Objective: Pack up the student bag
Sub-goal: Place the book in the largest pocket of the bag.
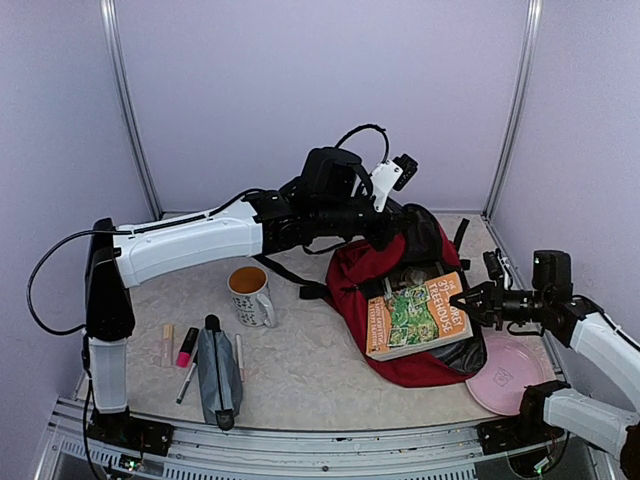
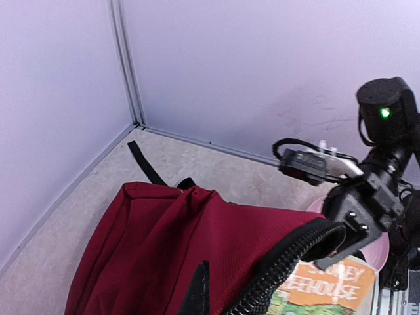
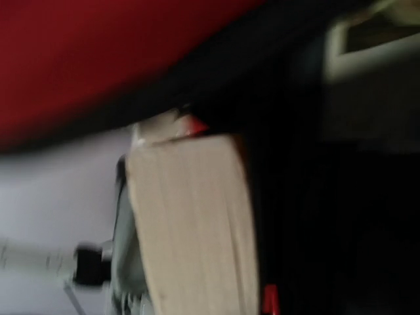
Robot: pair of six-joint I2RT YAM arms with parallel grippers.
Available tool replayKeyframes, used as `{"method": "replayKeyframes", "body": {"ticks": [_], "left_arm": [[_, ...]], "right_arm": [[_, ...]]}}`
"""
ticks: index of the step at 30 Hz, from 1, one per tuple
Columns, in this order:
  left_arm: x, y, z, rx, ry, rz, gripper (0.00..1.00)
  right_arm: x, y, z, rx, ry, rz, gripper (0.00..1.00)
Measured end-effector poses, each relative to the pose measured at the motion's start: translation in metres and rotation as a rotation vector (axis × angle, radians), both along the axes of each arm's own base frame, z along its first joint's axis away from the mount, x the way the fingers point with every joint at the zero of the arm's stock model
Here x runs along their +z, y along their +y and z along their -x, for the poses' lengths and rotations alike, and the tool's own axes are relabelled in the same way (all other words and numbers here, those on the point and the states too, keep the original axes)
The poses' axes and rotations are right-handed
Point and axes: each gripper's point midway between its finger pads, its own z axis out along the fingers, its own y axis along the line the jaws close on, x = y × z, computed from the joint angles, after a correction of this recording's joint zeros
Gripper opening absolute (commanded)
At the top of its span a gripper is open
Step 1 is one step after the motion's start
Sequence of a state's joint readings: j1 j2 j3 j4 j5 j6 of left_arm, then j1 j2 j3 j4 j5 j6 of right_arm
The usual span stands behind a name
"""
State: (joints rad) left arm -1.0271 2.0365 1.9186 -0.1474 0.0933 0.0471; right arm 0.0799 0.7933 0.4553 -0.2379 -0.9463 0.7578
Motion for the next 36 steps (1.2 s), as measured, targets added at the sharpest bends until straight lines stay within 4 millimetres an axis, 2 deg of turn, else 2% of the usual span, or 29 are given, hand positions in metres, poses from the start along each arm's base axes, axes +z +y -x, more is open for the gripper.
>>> {"method": "replayKeyframes", "body": {"ticks": [2, 4, 8, 10, 13, 17, 21, 24, 28, 29, 30, 33, 34, 35, 36], "left_arm": [[0.007, -0.004, 0.017, -0.025, -0.031, -0.013, 0.0], [0.014, -0.006, 0.03, -0.041, -0.061, -0.022, 0.0], [0.019, -0.005, 0.04, -0.04, -0.1, -0.049, 0.0], [0.017, -0.005, 0.042, -0.04, -0.115, -0.065, 0.0], [0.016, -0.008, 0.048, -0.06, -0.12, -0.073, 0.0], [0.02, -0.017, 0.063, -0.121, -0.109, -0.056, 0.0], [0.032, -0.033, 0.08, -0.188, -0.111, -0.02, 0.0], [0.032, -0.041, 0.09, -0.226, -0.107, -0.012, 0.0], [0.027, -0.043, 0.092, -0.236, -0.105, -0.019, 0.0], [0.027, -0.042, 0.09, -0.233, -0.105, -0.019, 0.0], [0.027, -0.042, 0.089, -0.232, -0.105, -0.02, 0.0], [0.027, -0.04, 0.084, -0.223, -0.109, -0.021, 0.0], [0.027, -0.039, 0.081, -0.218, -0.112, -0.022, 0.0], [0.027, -0.037, 0.077, -0.211, -0.114, -0.022, 0.0], [0.027, -0.036, 0.073, -0.205, -0.117, -0.02, 0.0]], "right_arm": [[-0.003, -0.005, -0.011, -0.064, 0.009, 0.002, 0.0], [0.005, -0.009, -0.025, -0.125, -0.018, -0.008, 0.0], [0.026, -0.021, -0.05, -0.261, -0.087, -0.053, 0.0], [0.029, -0.026, -0.057, -0.317, -0.092, -0.08, 0.0], [0.025, -0.037, -0.067, -0.423, -0.08, -0.127, 0.0], [0.007, -0.05, -0.076, -0.602, -0.057, -0.159, 0.0], [-0.002, -0.041, -0.075, -0.698, -0.08, -0.162, 0.0], [-0.005, -0.029, -0.079, -0.726, -0.102, -0.174, 0.0], [-0.027, -0.012, -0.088, -0.73, -0.07, -0.167, 0.0], [-0.032, -0.008, -0.09, -0.731, -0.063, -0.163, 0.03], [-0.036, -0.005, -0.091, -0.732, -0.058, -0.161, 0.14], [-0.044, 0.004, -0.098, -0.724, -0.045, -0.149, 0.54], [-0.044, 0.008, -0.102, -0.718, -0.04, -0.144, 0.61], [-0.043, 0.013, -0.105, -0.706, -0.036, -0.14, 0.74], [-0.041, 0.017, -0.107, -0.69, -0.036, -0.129, 0.94]]}}
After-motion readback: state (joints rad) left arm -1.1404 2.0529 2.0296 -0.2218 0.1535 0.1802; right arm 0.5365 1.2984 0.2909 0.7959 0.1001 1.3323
